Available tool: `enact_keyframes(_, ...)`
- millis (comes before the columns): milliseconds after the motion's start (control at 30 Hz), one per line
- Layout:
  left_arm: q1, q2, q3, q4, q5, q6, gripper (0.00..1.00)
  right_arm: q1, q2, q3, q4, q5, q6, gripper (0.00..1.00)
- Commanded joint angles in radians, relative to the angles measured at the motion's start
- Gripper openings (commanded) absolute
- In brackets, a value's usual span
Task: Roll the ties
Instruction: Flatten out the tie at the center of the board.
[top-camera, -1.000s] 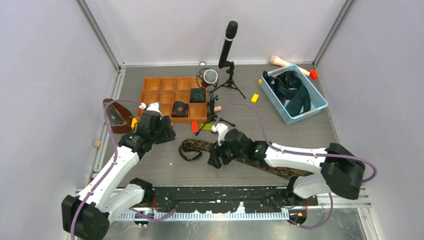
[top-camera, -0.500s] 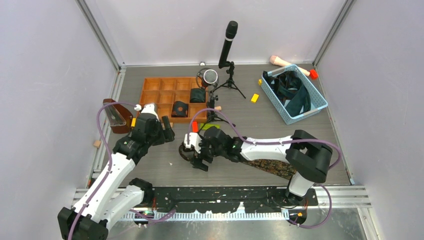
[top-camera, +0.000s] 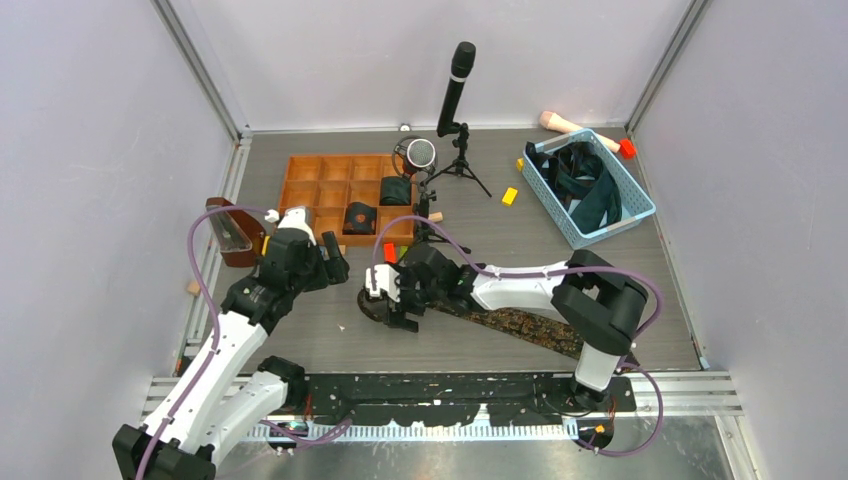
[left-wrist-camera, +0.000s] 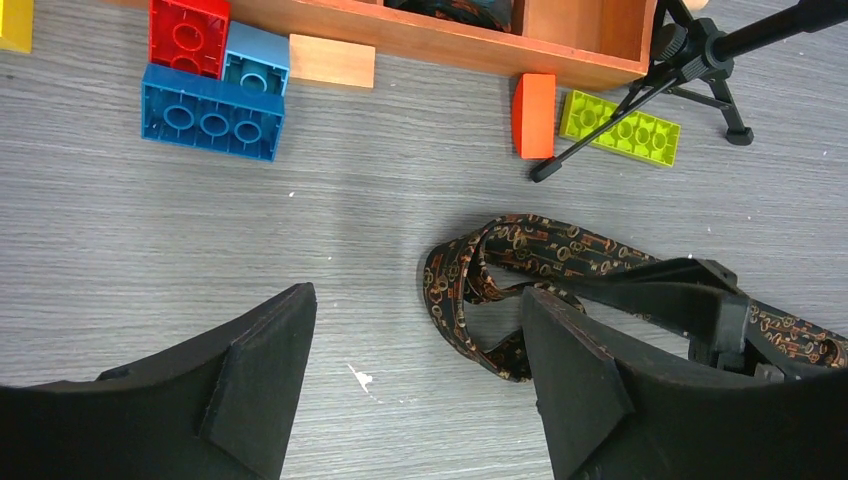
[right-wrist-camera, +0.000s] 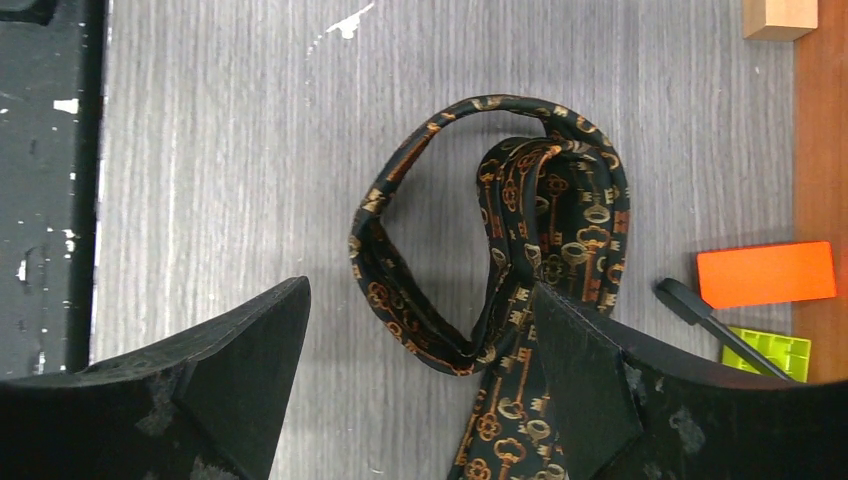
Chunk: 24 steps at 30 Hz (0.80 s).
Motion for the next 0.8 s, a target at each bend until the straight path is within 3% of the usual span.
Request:
enact_keyframes(0,0.007,-0.019,0.006,0.019,-0.009,0.015,0.78,-0.017,0.021,0.054,-0.003,-0.03,-0.042,0.88)
enact_keyframes(433,0.007,-0.017,0.005,0.027,-0.001,0.02,0.78,-0.018,0.054,0.09,-0.06,-0.056,-0.054,0.88)
enact_keyframes(767,0.007,-0.011,0.004,0.033,-0.006,0.015,0.79,-0.016,-0.023,0.041,0.007,-0.024,-0.05,0.87)
